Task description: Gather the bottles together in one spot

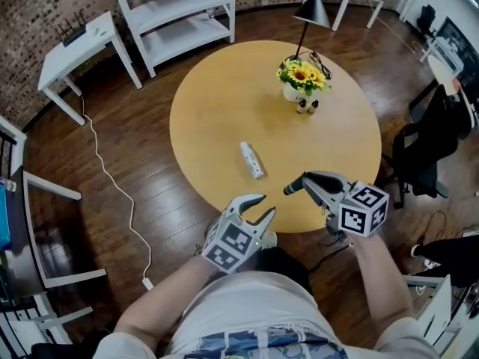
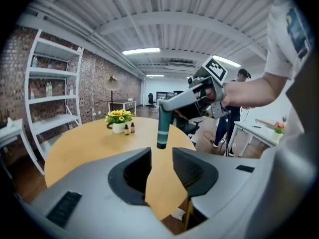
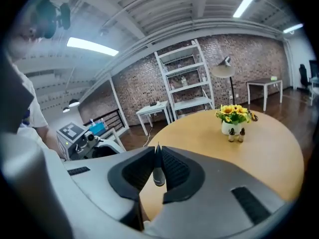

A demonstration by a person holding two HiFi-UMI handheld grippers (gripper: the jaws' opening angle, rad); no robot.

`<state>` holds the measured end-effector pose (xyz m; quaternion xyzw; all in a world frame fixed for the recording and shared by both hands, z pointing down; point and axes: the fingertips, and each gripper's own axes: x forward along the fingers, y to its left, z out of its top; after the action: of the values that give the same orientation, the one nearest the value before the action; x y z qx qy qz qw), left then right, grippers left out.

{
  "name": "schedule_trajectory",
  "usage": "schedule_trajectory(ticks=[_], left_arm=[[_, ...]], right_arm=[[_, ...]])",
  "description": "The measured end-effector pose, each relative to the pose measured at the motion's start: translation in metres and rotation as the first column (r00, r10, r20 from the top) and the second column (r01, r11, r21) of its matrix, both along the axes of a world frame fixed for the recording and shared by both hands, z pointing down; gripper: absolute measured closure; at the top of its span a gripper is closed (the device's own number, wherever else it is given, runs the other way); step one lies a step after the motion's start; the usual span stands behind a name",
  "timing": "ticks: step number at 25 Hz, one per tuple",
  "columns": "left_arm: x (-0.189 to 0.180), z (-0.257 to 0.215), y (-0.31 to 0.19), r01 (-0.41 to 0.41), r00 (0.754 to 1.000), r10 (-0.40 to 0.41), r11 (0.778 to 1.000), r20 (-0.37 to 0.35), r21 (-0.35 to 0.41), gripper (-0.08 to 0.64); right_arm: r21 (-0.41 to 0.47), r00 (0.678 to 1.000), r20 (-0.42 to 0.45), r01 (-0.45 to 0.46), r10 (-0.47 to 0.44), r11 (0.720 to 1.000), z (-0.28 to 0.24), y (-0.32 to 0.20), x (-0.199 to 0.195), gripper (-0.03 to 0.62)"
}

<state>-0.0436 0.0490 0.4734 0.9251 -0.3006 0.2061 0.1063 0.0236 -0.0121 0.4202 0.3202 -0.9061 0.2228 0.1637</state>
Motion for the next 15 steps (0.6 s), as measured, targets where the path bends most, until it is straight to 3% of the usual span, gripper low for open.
schedule_trajectory(ticks=[8,11,15], left_arm=[[-0.043,0.019,-0.006,0.074,0.989,-0.099,0.974,-0.111,-0.212,0.437],[-0.048,0.016,-0.03,0.112,0.979,-0.149,0.964,-0.14,-0.243,0.437],[-0.049,0.014,-0.061,0.17,0.971,-0.205,0.954,-0.123,-0.248,0.437]], right_arm=[[0.067,0.985,-0.169,-0.018,0.029,0.998,0.022,-0.076,0.009,0.552],[0.092,0.977,-0.209,-0.013,0.032,0.996,0.032,-0.123,0.014,0.552],[0.11,0.974,-0.221,-0.031,0.055,0.993,0.048,-0.19,0.021,0.552]])
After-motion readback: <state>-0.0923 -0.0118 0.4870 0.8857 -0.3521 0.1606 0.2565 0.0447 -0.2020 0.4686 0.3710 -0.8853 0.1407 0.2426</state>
